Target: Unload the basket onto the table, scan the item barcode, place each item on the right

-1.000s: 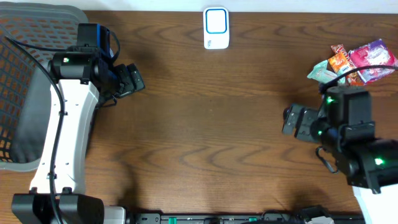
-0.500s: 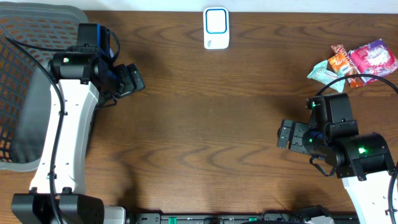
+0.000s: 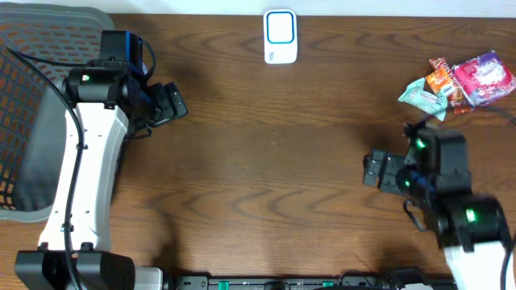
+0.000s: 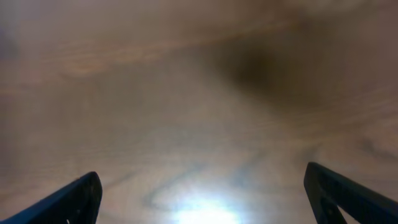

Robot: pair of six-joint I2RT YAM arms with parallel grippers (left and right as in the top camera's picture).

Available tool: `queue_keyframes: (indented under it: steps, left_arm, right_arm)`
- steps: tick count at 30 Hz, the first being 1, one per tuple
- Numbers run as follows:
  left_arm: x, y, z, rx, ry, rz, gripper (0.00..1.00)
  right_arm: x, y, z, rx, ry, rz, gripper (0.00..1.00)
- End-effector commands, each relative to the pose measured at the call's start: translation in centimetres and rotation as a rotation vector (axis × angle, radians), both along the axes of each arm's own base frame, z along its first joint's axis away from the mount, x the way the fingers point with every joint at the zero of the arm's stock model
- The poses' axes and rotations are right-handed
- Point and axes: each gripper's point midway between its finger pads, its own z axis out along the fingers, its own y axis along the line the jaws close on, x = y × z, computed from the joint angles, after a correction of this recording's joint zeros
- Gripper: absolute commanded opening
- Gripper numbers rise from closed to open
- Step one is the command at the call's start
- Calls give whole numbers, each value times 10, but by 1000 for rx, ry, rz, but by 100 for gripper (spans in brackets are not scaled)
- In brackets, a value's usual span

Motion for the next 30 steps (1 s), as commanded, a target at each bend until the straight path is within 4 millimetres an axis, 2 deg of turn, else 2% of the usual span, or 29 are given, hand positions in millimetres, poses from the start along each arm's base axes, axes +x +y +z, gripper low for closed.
queue_keyframes:
  steps: [1,4,8,13,20,30]
  left_arm:
    - [-1,3,3,9,-6,5,98]
    - [-1,3,3,9,-6,5,98]
    - [-1,3,3,9,-6,5,98]
    - [-1,3,3,9,-6,5,98]
    - [-1,3,3,9,-6,5,98]
    - [-1,3,3,9,-6,5,98]
  right_arm:
    - [-11,-3,-7,17,-104,61,99]
    - [-13,-1,-17,45,-210,99,99]
    - [-11,1,-21,50,-385,117,99]
    - [-5,1,-17,26,-598,126,99]
    - [-5,12,-4,34,-830,196,99]
    - [-4,6,-19,5,-901,167,99]
